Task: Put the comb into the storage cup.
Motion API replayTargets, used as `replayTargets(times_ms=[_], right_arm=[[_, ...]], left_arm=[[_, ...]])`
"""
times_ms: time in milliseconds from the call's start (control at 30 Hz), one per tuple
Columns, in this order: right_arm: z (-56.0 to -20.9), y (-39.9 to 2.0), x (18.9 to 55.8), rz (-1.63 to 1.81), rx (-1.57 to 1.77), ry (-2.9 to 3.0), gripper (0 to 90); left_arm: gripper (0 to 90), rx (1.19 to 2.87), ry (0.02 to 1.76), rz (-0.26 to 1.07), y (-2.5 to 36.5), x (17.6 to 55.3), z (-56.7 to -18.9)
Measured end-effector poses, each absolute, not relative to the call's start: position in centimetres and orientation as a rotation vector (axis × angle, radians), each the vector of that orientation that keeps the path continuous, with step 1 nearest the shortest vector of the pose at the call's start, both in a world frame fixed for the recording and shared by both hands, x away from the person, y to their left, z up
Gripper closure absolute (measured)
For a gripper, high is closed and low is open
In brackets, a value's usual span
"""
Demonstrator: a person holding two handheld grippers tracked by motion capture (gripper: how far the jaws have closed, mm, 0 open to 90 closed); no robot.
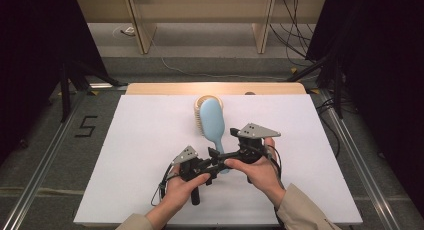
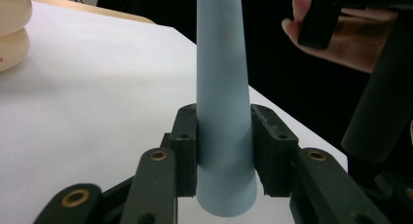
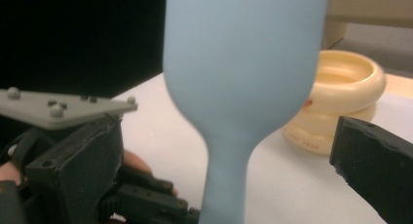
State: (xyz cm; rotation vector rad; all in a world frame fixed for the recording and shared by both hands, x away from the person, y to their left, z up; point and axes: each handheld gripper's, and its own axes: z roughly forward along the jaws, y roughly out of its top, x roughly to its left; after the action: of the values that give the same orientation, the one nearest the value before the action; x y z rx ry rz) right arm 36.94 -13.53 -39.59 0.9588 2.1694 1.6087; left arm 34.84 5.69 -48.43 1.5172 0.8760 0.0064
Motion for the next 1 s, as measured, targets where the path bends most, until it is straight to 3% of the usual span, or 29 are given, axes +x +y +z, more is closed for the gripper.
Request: replayTargets(times_ms=[1000], right_arm=[[-34.0, -11.2, 41.3, 1.647, 0.934, 2.153, 0.3]], left_arm=[[64.7, 1.519, 0.863, 0.004, 5.6, 34.7, -48.4]])
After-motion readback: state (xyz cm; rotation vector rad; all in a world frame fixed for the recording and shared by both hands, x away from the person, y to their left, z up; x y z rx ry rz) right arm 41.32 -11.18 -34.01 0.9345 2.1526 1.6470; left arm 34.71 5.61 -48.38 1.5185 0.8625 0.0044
